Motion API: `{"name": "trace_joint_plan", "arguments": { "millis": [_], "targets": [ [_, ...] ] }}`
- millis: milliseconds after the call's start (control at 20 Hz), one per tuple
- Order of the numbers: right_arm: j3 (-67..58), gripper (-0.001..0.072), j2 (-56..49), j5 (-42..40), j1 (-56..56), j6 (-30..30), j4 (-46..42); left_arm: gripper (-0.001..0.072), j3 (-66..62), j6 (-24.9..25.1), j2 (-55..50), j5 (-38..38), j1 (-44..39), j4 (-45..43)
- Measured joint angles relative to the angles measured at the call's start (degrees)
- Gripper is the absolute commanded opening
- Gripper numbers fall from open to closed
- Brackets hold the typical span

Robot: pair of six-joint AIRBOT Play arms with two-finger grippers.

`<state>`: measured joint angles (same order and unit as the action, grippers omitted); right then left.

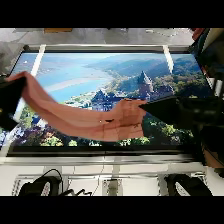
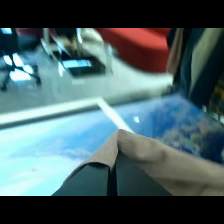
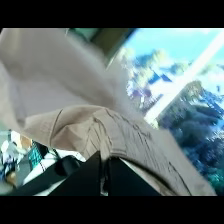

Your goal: Fold the clothes and pants, and hang the long-sleeved shirts on hangers.

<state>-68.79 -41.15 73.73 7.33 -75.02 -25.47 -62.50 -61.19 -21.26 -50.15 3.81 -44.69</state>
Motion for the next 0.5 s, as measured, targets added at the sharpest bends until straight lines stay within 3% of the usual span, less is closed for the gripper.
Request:
{"name": "trace_joint_plan", "arguments": {
  "millis": [300,500],
  "targets": [
    [7.0,0.002,-0.6,-11.3,0.5,-9.6,-8.5,0.0016,11.6,-5.9,-5.5,-0.1,-1.2,1.5],
    [17.5,0.002,-7.6,-26.2,0.5,-13.0,-10.7,0.0016,18.9,-6.6,-20.9,9.5,-8.2,5.7]
  ]
}}
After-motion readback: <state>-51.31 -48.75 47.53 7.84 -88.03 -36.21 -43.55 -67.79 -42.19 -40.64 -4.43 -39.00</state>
